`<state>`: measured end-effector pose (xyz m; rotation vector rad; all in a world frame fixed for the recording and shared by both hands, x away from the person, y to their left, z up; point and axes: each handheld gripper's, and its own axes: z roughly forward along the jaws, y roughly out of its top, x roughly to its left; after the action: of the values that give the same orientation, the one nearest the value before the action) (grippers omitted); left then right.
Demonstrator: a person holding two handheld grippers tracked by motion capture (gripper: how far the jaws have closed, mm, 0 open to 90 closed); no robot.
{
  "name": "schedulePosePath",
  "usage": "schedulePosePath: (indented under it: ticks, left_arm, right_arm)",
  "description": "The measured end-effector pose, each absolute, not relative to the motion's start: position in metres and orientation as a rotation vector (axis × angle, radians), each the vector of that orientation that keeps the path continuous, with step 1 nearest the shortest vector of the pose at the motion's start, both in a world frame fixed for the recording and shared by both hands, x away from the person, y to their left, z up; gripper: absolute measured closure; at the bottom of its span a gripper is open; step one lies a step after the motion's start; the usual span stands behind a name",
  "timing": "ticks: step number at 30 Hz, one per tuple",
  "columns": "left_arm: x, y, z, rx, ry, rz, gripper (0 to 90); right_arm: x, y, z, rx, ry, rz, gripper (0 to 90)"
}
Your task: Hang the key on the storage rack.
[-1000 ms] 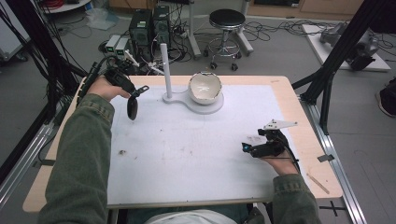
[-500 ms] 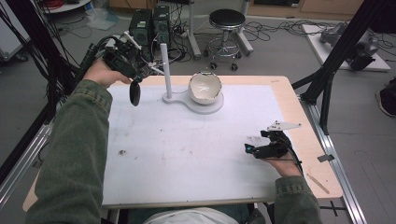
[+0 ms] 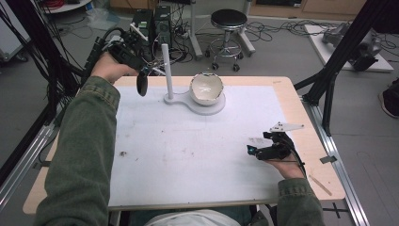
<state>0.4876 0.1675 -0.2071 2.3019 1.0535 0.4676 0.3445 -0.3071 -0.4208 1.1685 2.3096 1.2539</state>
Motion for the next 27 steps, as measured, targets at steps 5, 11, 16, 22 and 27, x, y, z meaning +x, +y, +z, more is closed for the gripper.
schedulePosePath:
  ticks: [5, 11, 16, 22, 27]
  left_arm:
    - [0.491, 0.155, -0.202, 2.308, 1.021, 0.464, 82.4]
    - [0.499, 0.145, -0.204, 2.355, 1.025, 0.464, 82.4]
    - [0.505, 0.139, -0.209, 2.377, 1.038, 0.466, 82.3]
    - [0.509, 0.133, -0.217, 2.405, 1.047, 0.457, 82.3]
    - [0.511, 0.13, -0.221, 2.412, 1.062, 0.464, 82.3]
  right_arm:
    - [0.345, -0.308, -0.421, 1.192, 2.298, 1.26, 0.6]
    - [0.343, -0.309, -0.42, 1.2, 2.295, 1.271, 0.6]
    - [0.345, -0.31, -0.42, 1.202, 2.291, 1.272, 0.6]
    - [0.344, -0.31, -0.42, 1.214, 2.284, 1.273, 0.6]
    - [0.345, -0.31, -0.42, 1.214, 2.286, 1.27, 0.6]
